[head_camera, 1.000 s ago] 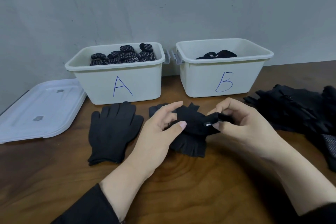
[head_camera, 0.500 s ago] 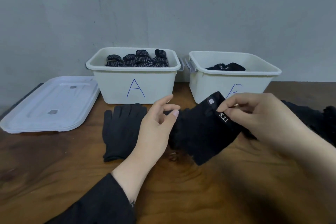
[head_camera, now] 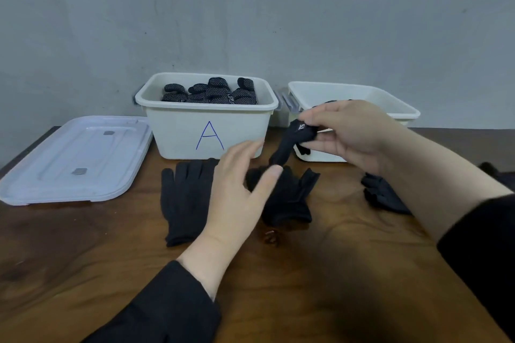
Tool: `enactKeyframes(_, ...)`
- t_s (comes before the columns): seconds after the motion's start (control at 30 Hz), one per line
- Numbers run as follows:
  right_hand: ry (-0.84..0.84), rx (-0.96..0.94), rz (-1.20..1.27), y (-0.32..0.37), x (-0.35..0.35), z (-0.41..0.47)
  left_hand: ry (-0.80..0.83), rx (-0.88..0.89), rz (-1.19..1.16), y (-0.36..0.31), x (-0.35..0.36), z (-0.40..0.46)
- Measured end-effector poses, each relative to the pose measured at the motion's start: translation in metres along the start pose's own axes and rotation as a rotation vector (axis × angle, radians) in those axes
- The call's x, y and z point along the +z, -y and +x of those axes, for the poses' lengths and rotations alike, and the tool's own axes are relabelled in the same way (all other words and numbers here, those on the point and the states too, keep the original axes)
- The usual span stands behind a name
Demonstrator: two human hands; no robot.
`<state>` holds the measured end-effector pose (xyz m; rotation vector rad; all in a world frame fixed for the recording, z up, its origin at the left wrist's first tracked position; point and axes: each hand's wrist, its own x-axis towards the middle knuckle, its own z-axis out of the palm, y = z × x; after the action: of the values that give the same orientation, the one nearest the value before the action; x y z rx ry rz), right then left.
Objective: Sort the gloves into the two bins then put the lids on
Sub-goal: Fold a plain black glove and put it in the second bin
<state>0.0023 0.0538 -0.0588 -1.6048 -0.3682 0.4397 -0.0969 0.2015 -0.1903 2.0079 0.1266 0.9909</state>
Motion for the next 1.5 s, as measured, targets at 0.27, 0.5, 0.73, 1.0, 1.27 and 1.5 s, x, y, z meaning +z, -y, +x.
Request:
enactKeyframes(0.27, 0.124, 0.016, -0.397, -0.007, 0.018, -0.01, 0.098, -0.222, -0.155, 0.0, 0.001, 0.002)
enactKeyframes(0.5, 0.107, -0.477, -1.304, -0.004, 0.016, 0.004, 0.108, -0.262, -0.287, -0.006, -0.001, 0.003)
enactKeyframes(0.73, -0.095, -0.556, -1.143, 0.009, 0.008, 0.018, -0.009, -0.278, -0.14, 0.008, 0.003, 0.006)
enactKeyframes(1.0, -0.103, -0.698, -1.122, -0.066, -0.003, -0.006, -0.182, -0.202, -0.059, 0.012, 0.001, 0.007)
enactKeyframes(1.27, 0.006, -0.597, -1.205, -0.164, -0.004, -0.054, 0.284, -0.049, 0.307, 0.021, 0.016, 0.0)
enactKeyframes(1.5, -0.31, -0.369, -0.878, -0.16, -0.019, -0.03, 0.557, -0.1, 0.431, 0.011, 0.015, -0.003)
